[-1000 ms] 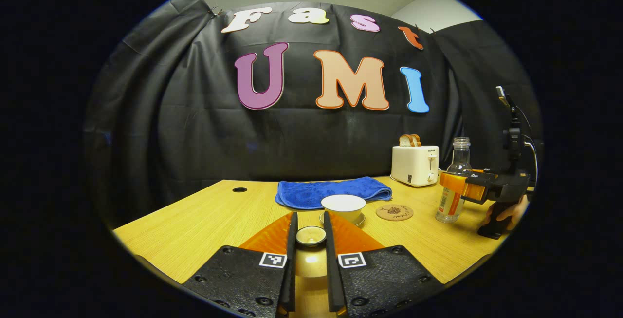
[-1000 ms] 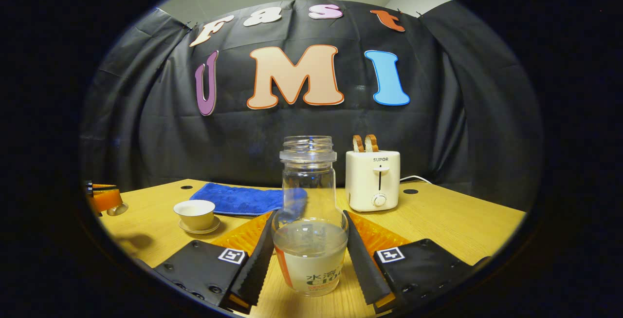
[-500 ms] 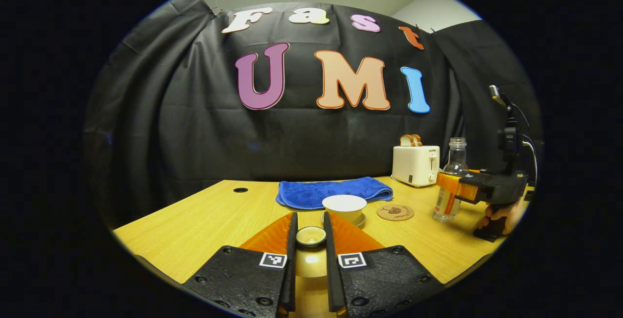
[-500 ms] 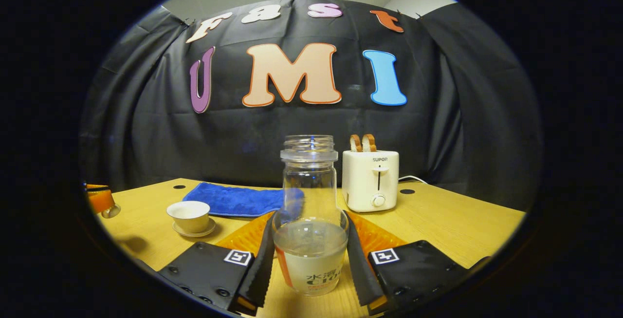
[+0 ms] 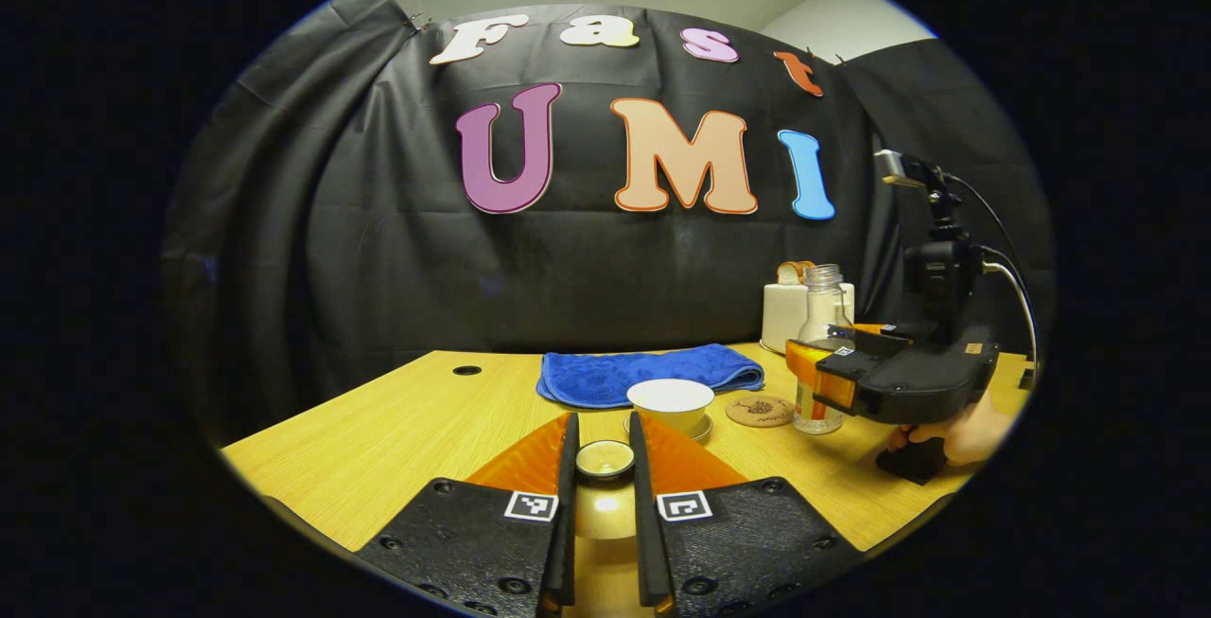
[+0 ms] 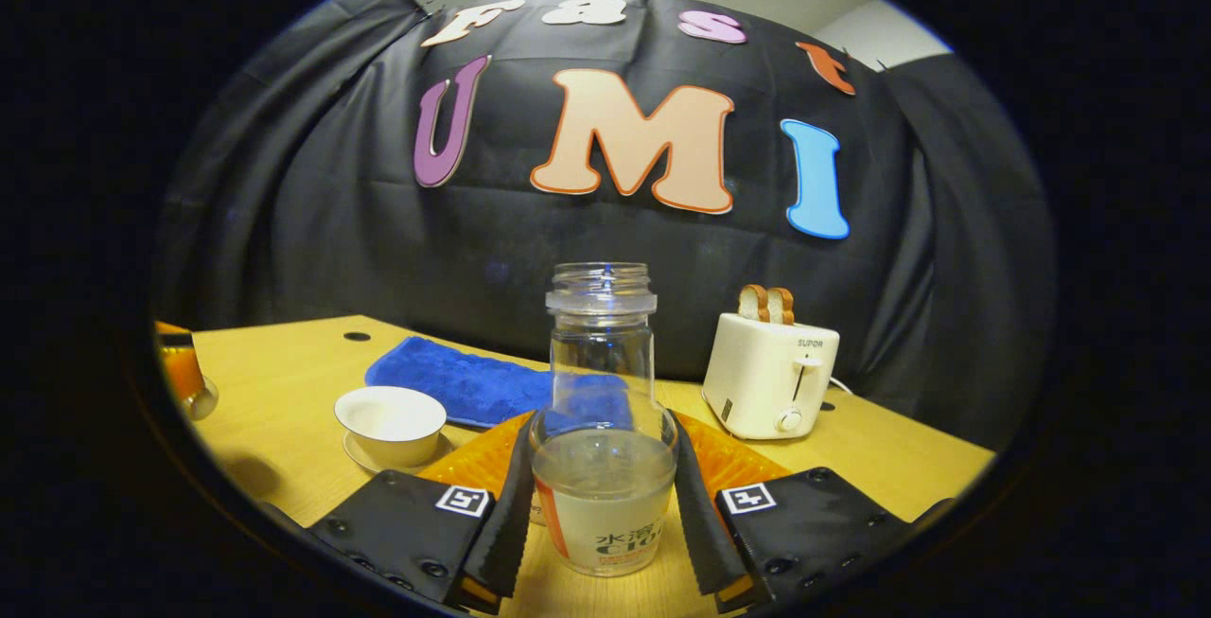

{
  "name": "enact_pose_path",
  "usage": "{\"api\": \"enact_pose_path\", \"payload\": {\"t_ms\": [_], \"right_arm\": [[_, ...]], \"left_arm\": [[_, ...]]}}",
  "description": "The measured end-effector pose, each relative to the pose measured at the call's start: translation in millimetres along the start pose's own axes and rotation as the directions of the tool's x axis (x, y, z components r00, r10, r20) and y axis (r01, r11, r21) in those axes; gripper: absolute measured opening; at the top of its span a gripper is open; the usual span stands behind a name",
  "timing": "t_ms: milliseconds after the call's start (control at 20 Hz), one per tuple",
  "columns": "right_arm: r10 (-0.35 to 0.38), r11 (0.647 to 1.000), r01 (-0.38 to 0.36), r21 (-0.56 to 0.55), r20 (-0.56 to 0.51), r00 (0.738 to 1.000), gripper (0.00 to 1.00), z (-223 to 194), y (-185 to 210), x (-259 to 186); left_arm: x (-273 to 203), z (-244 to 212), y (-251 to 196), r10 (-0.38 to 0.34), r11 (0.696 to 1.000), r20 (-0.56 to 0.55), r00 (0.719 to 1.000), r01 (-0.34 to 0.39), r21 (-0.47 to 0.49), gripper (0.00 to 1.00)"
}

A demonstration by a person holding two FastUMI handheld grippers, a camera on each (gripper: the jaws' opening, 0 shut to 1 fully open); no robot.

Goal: Open the teacup lid with one hand, grasp the water bottle and pour water into the teacup with the other hand; after pouring, place the water bottle on the coaster and then close the teacup lid.

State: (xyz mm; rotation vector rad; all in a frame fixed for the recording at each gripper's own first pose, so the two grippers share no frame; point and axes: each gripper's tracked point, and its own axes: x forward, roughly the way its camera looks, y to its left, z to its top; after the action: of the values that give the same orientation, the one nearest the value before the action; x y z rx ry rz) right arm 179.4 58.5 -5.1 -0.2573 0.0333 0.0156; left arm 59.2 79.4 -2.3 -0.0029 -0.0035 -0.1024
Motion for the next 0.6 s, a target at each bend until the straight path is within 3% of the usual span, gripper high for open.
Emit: {"api": "enact_pose_path", "payload": {"t_ms": [150, 250, 350, 450, 600], "right_arm": [[0.002, 0.986, -0.009, -0.164, -0.041, 0.999, 0.73, 1, 10, 7], [-0.001, 0.948, -0.016, -0.318, -0.051, 0.999, 0.72, 2, 15, 9], [-0.002, 0.871, -0.011, -0.491, -0.027, 1.0, 0.72, 10, 25, 8], [0.016, 0.764, -0.005, -0.645, 0.011, 1.0, 0.74, 20, 40, 7], [0.047, 0.613, -0.032, -0.789, -0.004, 0.999, 0.73, 20, 49, 17]], "left_arm": [[2, -2, 19, 0.036, 0.999, -0.003, 0.999, -0.036, -0.002, 0.23], [2, -1, 25, 0.048, 0.999, -0.002, 0.999, -0.048, -0.001, 0.23], [3, -1, 27, 0.049, 0.999, -0.003, 0.999, -0.049, -0.001, 0.23], [2, 0, 27, 0.047, 0.999, -0.003, 0.999, -0.047, -0.001, 0.23], [2, -2, 29, 0.049, 0.999, -0.004, 0.999, -0.049, -0.002, 0.23]]}}
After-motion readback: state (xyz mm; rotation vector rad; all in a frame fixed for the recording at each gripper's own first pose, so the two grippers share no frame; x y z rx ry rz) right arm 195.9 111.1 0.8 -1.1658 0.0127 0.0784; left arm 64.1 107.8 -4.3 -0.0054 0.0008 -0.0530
